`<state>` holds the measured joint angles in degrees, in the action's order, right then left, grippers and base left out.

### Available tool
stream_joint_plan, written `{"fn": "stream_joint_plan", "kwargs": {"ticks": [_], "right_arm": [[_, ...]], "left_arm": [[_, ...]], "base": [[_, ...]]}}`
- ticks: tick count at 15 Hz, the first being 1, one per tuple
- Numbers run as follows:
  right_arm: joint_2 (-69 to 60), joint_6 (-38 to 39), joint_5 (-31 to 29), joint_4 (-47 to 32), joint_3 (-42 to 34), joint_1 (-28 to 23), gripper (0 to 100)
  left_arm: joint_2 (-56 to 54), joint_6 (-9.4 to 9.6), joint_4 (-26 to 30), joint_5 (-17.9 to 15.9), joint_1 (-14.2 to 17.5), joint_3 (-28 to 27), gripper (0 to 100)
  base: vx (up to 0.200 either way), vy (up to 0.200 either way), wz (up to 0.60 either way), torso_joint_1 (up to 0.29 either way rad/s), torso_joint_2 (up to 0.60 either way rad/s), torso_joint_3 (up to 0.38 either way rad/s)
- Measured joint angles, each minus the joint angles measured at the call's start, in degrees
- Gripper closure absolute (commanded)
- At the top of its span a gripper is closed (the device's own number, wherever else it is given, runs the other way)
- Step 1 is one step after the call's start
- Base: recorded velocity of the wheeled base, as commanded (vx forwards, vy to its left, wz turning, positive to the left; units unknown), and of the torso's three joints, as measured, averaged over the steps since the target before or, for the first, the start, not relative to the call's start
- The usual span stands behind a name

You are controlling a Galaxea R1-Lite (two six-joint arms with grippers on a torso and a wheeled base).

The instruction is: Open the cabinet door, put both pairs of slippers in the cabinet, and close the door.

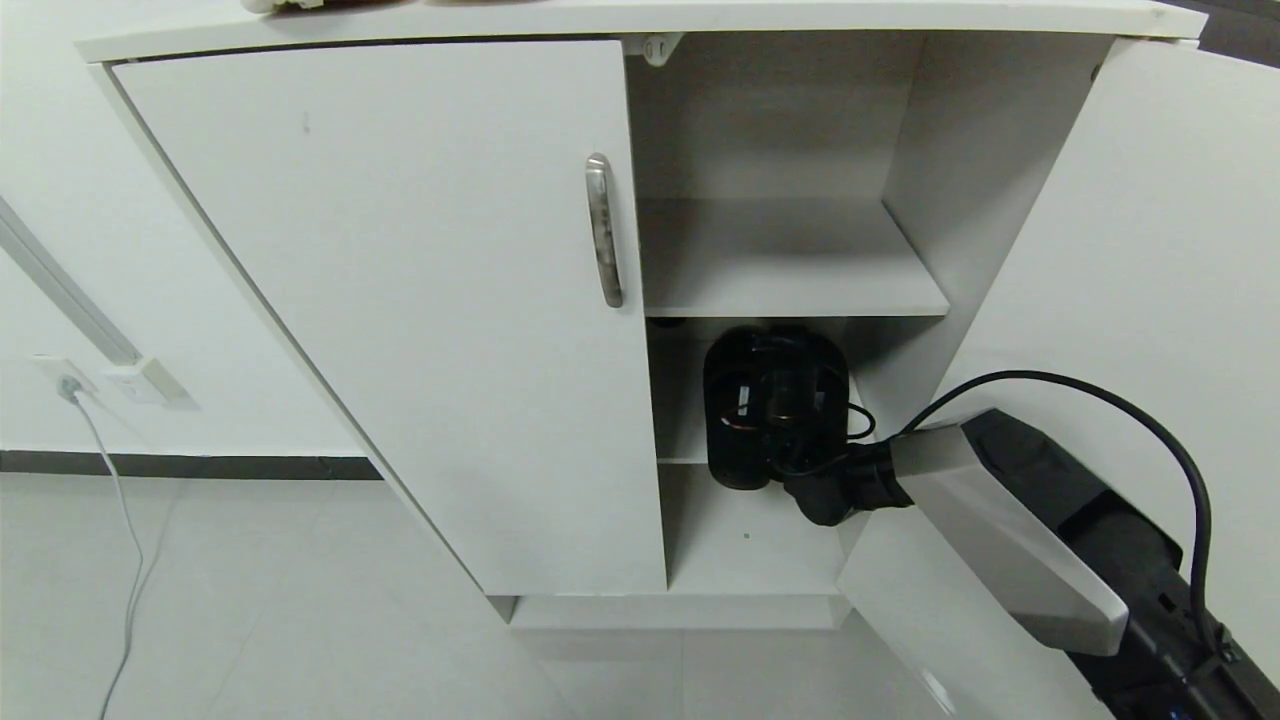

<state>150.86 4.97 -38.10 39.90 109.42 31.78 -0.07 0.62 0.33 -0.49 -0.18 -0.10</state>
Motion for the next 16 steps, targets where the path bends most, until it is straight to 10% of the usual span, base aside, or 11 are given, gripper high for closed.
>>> {"fn": "stream_joint_plan", "kwargs": {"ticks": [3,4,10,16], "right_arm": [[1.0,-0.1,-0.2,0.0,0.9,0.0,100],[1.2,-0.1,-0.2,0.0,0.9,0.0,0],[0.4,0.0,-1.3,1.0,-2.5,0.3,0],[-12.0,0.3,-1.7,8.3,-26.3,3.5,0]], "left_arm": [[0.0,0.00,0.0,0.1,0.0,0.0,100],[0.0,0.00,0.0,0.1,0.0,0.0,100],[0.0,-0.07,0.0,0.2,0.0,0.0,100],[0.0,-0.16,0.0,0.2,0.0,0.0,100]], "base": [[0.000,0.000,0.00,0.000,0.00,0.000],[0.000,0.000,0.00,0.000,0.00,0.000],[0.000,0.000,0.00,0.000,0.00,0.000],[0.000,0.000,0.00,0.000,0.00,0.000]]}}
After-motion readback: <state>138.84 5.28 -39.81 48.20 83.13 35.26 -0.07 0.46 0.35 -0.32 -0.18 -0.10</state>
